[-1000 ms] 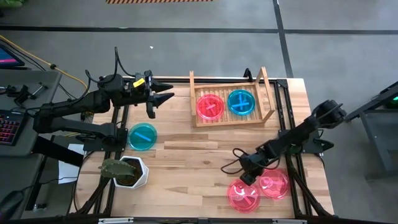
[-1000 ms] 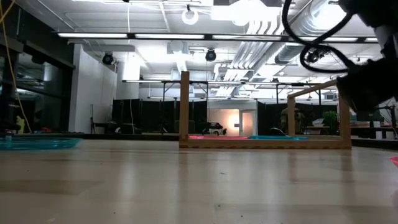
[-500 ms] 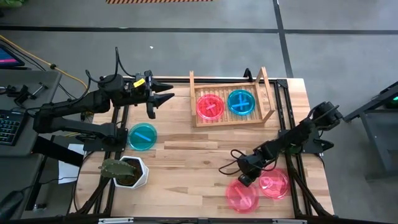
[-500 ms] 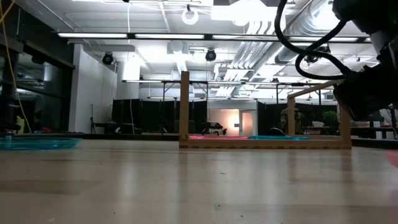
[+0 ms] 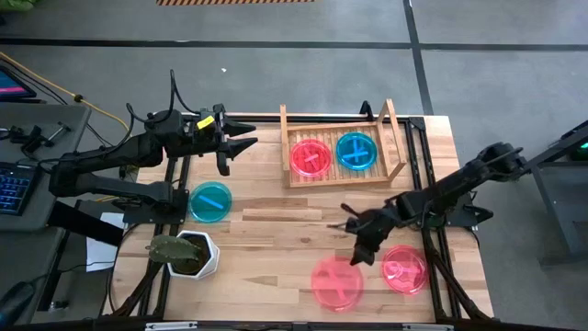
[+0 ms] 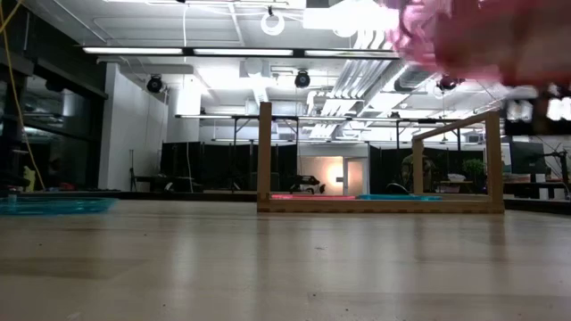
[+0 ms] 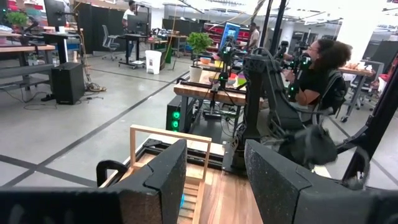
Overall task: Place and stack plates onto a shelf
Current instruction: Stack the pink plate on top of the other pink plates on the shelf
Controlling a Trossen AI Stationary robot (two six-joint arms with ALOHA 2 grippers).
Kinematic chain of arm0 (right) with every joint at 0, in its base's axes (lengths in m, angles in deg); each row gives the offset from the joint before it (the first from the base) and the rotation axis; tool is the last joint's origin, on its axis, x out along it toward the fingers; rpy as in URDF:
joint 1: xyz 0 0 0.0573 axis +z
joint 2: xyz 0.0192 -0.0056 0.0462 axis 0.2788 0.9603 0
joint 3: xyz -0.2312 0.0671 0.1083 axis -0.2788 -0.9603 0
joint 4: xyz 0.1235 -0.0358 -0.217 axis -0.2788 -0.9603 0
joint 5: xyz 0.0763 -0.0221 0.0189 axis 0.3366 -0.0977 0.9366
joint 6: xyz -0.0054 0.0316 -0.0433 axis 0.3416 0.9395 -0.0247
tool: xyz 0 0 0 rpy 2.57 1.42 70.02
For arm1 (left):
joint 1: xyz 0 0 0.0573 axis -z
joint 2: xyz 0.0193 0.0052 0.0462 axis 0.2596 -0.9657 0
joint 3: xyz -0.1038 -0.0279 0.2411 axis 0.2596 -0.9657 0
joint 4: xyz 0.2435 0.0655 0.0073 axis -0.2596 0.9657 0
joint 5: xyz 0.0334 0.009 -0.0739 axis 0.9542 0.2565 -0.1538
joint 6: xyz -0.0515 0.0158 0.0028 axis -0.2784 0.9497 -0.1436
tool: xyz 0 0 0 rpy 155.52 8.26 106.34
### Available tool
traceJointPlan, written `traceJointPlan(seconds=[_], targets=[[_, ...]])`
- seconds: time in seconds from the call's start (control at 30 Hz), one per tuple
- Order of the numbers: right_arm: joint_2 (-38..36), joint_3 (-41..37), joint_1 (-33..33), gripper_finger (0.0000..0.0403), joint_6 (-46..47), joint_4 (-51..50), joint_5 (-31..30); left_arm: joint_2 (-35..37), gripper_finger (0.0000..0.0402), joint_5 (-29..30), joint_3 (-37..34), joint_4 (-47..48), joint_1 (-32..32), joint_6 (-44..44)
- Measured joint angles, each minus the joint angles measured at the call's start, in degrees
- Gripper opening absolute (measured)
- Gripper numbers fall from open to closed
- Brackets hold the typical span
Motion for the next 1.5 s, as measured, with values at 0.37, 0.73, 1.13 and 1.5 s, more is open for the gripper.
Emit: traceJointPlan(seconds=[0.37,0.73,1.13,1.5], targets=[[-5.91,0.0,-15.93,0.0,-5.21,8.25,-11.58,0.0,0.0152,0.0,0.0,-0.04,0.0,-1.44],[-10.83,4.75,-40.51,0.0,-15.2,-15.61,-10.67,0.0,0.0152,0.0,0.0,-0.07,-0.01,-1.54],[-1.04,16.85,-53.71,0.0,-24.46,-23.48,-21.42,0.0,0.0152,1.73,0.0,-0.37,-0.02,-1.64],[12.53,17.18,-53.04,0.0,-18.85,-10.88,-19.88,0.0,0.0152,1.7,0.0,-0.46,0.0,-1.66]])
